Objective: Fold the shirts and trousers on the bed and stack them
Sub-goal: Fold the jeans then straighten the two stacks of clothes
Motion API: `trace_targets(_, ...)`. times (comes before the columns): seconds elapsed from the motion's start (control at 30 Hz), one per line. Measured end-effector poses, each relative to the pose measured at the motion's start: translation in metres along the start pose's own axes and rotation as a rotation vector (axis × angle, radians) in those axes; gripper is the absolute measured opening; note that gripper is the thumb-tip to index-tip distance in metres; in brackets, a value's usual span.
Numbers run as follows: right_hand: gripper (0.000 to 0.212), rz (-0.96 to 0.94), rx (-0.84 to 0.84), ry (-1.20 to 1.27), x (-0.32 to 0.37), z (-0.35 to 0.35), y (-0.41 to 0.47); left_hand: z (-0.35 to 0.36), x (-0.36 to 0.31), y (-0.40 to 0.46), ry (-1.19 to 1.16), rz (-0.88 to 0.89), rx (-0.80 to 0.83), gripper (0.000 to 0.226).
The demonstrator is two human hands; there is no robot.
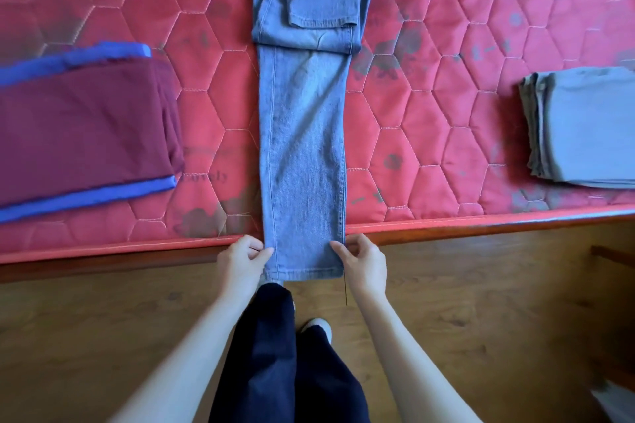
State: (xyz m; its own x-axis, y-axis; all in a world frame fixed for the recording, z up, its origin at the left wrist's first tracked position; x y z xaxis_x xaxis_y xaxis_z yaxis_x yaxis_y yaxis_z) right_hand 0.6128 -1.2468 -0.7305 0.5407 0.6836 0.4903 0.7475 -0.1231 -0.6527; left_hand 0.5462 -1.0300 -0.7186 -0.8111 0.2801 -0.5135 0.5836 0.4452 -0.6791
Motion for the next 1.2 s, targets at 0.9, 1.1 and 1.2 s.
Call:
trace_targets(0.9,0.059,-0.345,-0.343,-0.590,0.145,0.009,0.179,-0.020,-0.125,0.194,0.722,0.461,-0.374,0.058)
trace_targets(1.1,0.056,-0.577,-0.438,-0.540,0.152,0.021,0.126,0.003,-0.145,0.137,0.769,0.694,-0.454,0.059)
trace_targets(1.2,0.055,-0.673,-0.261,-0.687,0.136,0.054,0.110,0.040,-0.120,0.120,0.825,0.692,-0.333,0.054)
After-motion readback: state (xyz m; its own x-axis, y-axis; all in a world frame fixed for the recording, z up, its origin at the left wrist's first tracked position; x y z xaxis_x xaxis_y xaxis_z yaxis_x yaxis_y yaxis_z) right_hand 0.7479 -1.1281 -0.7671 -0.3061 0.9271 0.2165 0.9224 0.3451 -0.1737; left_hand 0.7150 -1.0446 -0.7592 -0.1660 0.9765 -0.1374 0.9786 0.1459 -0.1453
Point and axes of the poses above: each hand's wrist, its own y-axis towards the middle knuckle, its own z-axis out of the palm, x = y × z, the point moved 5 cm from there along y, towards the middle knuckle, and after that the axes turned 3 degrees about x, right-handed, at the moved point
